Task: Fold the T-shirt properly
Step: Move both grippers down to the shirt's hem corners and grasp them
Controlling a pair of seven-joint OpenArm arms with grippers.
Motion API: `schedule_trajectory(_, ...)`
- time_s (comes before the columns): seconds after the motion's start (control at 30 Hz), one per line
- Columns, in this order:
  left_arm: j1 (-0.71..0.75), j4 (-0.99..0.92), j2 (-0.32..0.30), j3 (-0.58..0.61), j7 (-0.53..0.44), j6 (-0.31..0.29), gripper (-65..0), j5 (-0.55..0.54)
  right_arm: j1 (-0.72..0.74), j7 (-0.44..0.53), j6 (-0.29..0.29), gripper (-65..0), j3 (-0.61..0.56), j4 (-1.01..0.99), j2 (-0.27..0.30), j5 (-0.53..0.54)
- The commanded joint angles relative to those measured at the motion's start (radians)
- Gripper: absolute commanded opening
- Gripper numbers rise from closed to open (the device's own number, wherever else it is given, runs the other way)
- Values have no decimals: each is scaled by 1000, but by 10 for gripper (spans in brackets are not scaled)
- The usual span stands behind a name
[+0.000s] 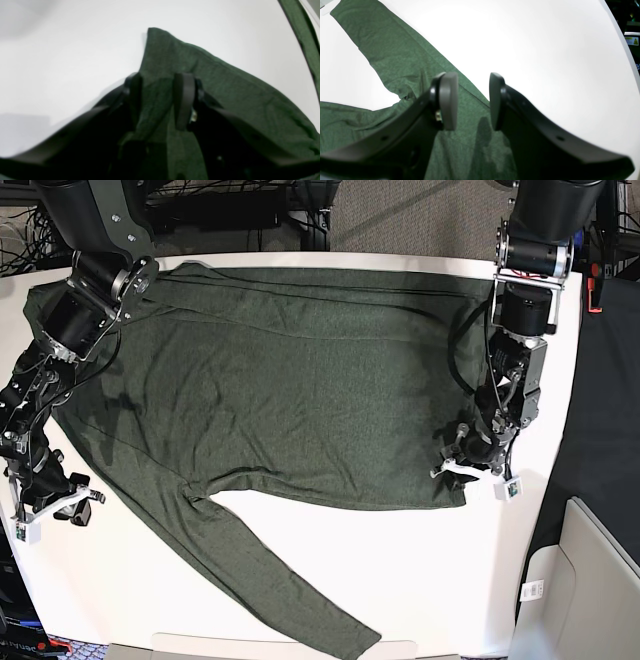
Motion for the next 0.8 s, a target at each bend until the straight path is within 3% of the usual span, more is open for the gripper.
schedule_trajectory(0.0, -18, 9, -3, -2, 13, -3, -420, -3, 31, 26, 4, -433, -2, 16, 17, 16)
schedule_trajectory(0.27, -3, 11, -2, 5, 13, -3, -418, -3, 32, 26, 4, -433, -2, 16, 15, 17)
schedule_trajectory(0.6, -4, 11, -2, 162, -27, -3, -424, -3, 34, 28, 4, -433, -2, 16, 10, 17)
schedule_trajectory(0.67, -4, 11, -5, 185, -33, -3, -450, -3, 34, 28, 4, -433, -2, 16, 12, 17)
schedule_trajectory(0.77, -6, 11, -10, 200, -38, -3, -556, 6, 31, 28, 4, -433, -2, 16, 15, 17)
